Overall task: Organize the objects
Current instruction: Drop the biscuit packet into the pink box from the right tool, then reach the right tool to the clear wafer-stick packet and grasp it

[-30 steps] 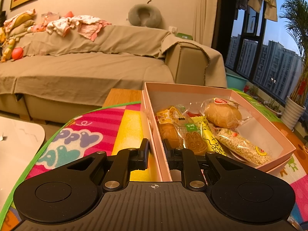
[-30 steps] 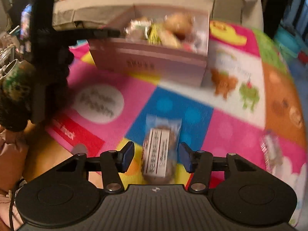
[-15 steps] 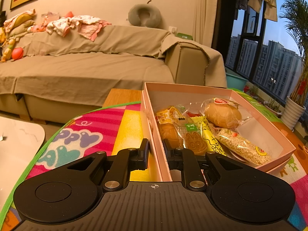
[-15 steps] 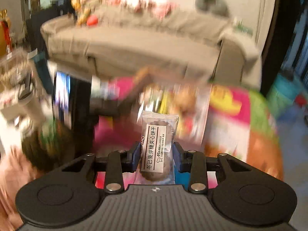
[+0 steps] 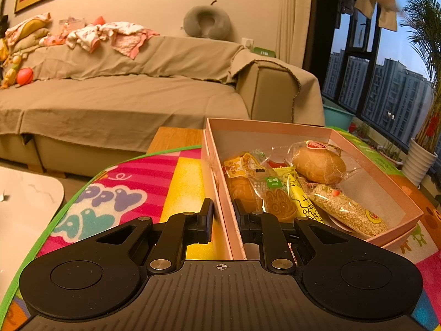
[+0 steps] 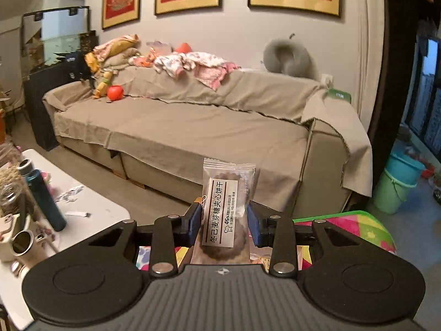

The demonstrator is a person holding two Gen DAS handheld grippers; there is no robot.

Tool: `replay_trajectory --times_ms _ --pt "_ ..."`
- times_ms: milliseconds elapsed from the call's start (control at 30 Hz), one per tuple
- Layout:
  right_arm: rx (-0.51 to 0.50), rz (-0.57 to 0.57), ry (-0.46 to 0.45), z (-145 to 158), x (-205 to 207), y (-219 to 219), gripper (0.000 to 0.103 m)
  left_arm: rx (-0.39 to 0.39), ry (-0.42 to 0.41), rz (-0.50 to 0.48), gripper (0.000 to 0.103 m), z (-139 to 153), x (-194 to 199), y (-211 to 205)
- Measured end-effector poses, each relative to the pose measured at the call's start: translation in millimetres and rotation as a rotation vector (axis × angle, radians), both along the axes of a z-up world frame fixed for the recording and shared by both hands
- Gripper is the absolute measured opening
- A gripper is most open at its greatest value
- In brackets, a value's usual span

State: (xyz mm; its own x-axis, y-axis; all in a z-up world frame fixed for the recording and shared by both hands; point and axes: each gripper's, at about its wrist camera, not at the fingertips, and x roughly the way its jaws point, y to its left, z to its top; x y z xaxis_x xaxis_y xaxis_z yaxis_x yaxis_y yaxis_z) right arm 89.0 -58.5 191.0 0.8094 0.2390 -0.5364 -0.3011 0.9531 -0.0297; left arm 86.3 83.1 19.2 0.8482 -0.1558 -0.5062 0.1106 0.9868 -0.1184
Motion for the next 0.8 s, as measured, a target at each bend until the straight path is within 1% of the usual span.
replay_trajectory --times_ms 133,233,300,367,533,667,800 --pt "-0.026 -0.061 -0.039 -13.9 17.4 4.5 0.051 0.0 0.0 0.0 0.018 0.0 -0.1 -0.4" --pt "-0.007 -0.064 -0.023 -18.3 19.9 -3.7 0.053 0.001 0.0 0.0 0.018 0.1 0.0 0.1" --pt "-0.01 -0.067 -0.023 -19.9 18.6 -11.0 0.056 0.0 0.0 0.0 0.018 0.2 0.0 0.1" --pt "-0.017 -0.075 -0.028 -20.8 14.0 -17.7 0.062 0.0 0.0 -0.001 0.018 0.2 0.0 0.1" --pt "-0.03 -0.094 -0.017 -25.2 -0.9 -40.2 0.071 0.0 0.0 -0.001 0.018 0.2 0.0 0.2" --pt "-0.057 -0.12 0.021 -39.7 -14.2 -64.1 0.074 -0.001 0.0 -0.002 0.018 0.3 0.0 0.2" --pt "-0.064 -0.16 0.094 -62.3 -30.9 -97.1 0.081 -0.001 0.0 -0.002 0.018 0.3 0.0 0.2"
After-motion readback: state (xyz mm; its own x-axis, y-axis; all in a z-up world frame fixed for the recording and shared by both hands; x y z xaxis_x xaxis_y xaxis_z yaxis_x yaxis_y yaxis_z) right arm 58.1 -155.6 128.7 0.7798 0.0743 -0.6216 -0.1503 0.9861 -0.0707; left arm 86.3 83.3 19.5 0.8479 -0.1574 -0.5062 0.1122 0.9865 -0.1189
